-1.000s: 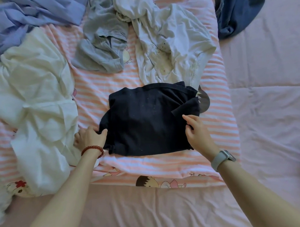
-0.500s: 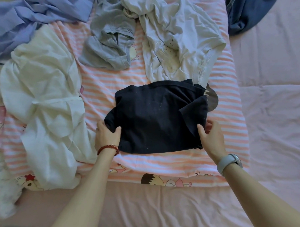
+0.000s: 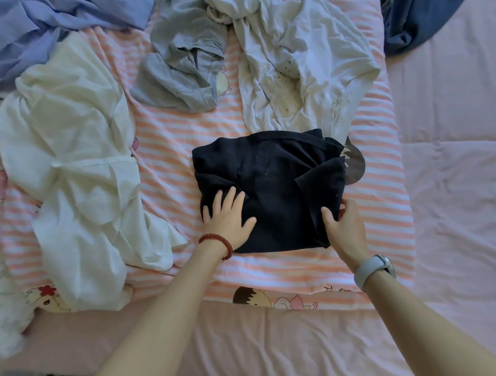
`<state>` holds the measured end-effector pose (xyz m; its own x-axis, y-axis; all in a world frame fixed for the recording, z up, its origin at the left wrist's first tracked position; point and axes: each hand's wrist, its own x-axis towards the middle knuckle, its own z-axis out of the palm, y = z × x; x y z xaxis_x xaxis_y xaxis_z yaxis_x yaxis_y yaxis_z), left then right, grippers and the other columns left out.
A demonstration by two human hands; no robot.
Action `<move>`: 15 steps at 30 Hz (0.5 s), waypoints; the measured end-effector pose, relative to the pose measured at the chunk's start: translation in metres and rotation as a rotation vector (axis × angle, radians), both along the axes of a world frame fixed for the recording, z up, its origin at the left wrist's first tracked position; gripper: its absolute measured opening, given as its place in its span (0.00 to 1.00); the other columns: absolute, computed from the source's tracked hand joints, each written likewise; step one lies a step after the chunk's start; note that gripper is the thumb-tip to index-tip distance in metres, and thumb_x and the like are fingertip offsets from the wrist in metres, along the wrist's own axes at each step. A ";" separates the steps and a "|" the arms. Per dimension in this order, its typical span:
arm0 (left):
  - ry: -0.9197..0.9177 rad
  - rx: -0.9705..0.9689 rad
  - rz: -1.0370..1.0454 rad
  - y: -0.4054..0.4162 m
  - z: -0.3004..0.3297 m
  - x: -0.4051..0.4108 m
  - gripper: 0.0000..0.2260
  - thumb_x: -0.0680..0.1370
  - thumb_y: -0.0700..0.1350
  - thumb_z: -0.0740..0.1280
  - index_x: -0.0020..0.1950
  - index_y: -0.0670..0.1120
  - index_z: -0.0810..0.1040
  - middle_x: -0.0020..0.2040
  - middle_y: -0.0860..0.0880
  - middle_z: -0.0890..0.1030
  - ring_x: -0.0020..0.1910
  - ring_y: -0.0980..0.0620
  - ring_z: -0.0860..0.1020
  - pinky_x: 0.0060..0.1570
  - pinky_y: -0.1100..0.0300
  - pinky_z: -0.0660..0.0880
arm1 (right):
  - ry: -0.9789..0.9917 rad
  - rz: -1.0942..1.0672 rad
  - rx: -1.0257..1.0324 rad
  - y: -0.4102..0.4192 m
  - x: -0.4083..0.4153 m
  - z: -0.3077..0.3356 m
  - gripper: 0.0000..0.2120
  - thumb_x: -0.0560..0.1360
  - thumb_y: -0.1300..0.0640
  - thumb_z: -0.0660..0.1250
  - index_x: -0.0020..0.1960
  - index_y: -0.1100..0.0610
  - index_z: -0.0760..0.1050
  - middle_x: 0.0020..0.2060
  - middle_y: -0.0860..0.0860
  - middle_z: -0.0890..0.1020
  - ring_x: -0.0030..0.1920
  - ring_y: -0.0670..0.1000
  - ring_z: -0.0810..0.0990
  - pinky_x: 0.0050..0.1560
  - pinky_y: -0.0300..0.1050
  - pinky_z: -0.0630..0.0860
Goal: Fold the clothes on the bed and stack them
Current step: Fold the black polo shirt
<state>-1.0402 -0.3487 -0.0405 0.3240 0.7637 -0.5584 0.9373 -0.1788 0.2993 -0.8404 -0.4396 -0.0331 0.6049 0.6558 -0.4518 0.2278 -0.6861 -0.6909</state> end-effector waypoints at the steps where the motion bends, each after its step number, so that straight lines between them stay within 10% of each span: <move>1: 0.046 -0.009 -0.076 -0.002 0.000 -0.001 0.30 0.80 0.55 0.56 0.77 0.50 0.47 0.78 0.51 0.43 0.76 0.47 0.40 0.72 0.44 0.44 | -0.018 0.007 -0.001 0.001 -0.002 0.002 0.11 0.77 0.55 0.61 0.57 0.58 0.68 0.44 0.51 0.76 0.47 0.56 0.76 0.46 0.51 0.73; 7: -0.314 -0.046 0.016 -0.022 0.003 -0.023 0.20 0.81 0.46 0.58 0.73 0.47 0.62 0.77 0.52 0.50 0.76 0.51 0.41 0.73 0.52 0.41 | -0.220 0.109 0.254 0.016 -0.036 0.025 0.15 0.76 0.61 0.62 0.62 0.60 0.72 0.44 0.56 0.79 0.43 0.56 0.76 0.41 0.40 0.66; 11: -0.919 -0.202 0.822 -0.035 0.025 -0.039 0.11 0.81 0.36 0.57 0.57 0.45 0.76 0.59 0.45 0.78 0.63 0.49 0.74 0.61 0.64 0.70 | -0.419 0.396 0.425 0.039 -0.088 0.045 0.19 0.75 0.55 0.59 0.61 0.63 0.74 0.46 0.57 0.80 0.43 0.55 0.79 0.38 0.43 0.72; 15: -1.094 -0.451 1.329 -0.029 0.038 -0.068 0.13 0.82 0.46 0.55 0.62 0.45 0.73 0.51 0.52 0.79 0.51 0.54 0.77 0.49 0.64 0.72 | -0.121 0.831 0.280 0.055 -0.130 0.042 0.23 0.78 0.54 0.61 0.71 0.57 0.64 0.54 0.55 0.73 0.50 0.55 0.75 0.47 0.50 0.76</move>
